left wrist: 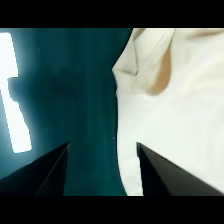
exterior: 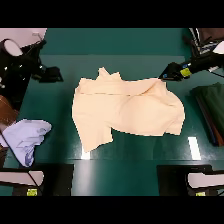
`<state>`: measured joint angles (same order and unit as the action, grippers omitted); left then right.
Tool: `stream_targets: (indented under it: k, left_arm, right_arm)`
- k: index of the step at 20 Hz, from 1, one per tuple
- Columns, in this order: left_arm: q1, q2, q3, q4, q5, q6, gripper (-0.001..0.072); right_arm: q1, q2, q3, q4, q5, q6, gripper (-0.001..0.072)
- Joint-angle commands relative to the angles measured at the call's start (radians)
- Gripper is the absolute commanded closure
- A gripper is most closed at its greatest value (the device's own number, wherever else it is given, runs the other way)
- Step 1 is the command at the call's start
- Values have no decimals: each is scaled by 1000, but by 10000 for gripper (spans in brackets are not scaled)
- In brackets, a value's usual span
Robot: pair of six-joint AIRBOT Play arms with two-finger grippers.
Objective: Fold the shirts.
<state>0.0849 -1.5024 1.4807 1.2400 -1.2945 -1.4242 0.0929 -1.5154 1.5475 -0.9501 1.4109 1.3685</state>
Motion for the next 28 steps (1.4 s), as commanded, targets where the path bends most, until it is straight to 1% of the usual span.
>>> stream_targets:
  k: [1, 2, 4, 7, 11, 14, 16, 17, 18, 20, 22, 23, 24, 25, 26, 27, 28]
  left_arm:
    - [25, 136, -277, -68, -4, 47, 206]
    - [23, 169, -376, -107, 32, 54, 206]
    - [23, 198, -526, -192, 94, 73, 207]
    - [23, 198, -681, -277, 188, 83, 207]
    - [3, 198, -747, -342, 259, 124, 207]
    - [-76, 198, -747, -360, 356, 121, 207]
    - [-101, 198, -745, -362, 389, 84, 209]
    - [-101, 199, -740, -363, 386, 62, 427]
    - [-98, 199, -726, -355, 371, 74, 672]
    - [-98, 206, -680, -330, 324, 71, 684]
    - [-98, 243, -636, -310, 307, 71, 685]
    - [-98, 268, -618, -296, 309, 71, 685]
    - [-98, 291, -602, -285, 310, 71, 684]
    - [-98, 308, -591, -279, 306, 71, 684]
    - [-98, 322, -583, -277, 303, 71, 685]
    - [-99, 327, -583, -278, 304, 71, 684]
    - [-99, 328, -583, -278, 304, 71, 684]
  right_arm:
    - [-42, 148, -168, 42, 21, -34, 357]
    - [-59, 193, -228, 77, 19, -53, 360]
    - [-89, 265, -320, 126, -7, -55, 366]
    - [-109, 353, -421, 139, -61, -55, 367]
    - [-110, 419, -484, 139, -98, -55, 376]
    - [-110, 426, -488, 146, -85, -54, 376]
    - [-116, 426, -488, 142, -63, -54, 376]
    - [-129, 426, -488, 136, -42, -54, 376]
    - [-153, 426, -488, 126, -12, -53, 376]
    - [-209, 426, -489, 60, 52, -40, 376]
    - [-275, 426, -490, -80, 112, 5, 376]
    - [-307, 426, -495, -153, 119, 22, 376]
    - [-343, 430, -517, -193, 116, 41, 376]
    - [-387, 440, -561, -200, 105, 45, 373]
    - [-430, 448, -616, -195, 99, 45, 356]
    - [-464, 455, -678, -194, 92, 45, 293]
    - [-496, 456, -747, -194, 81, 45, 247]
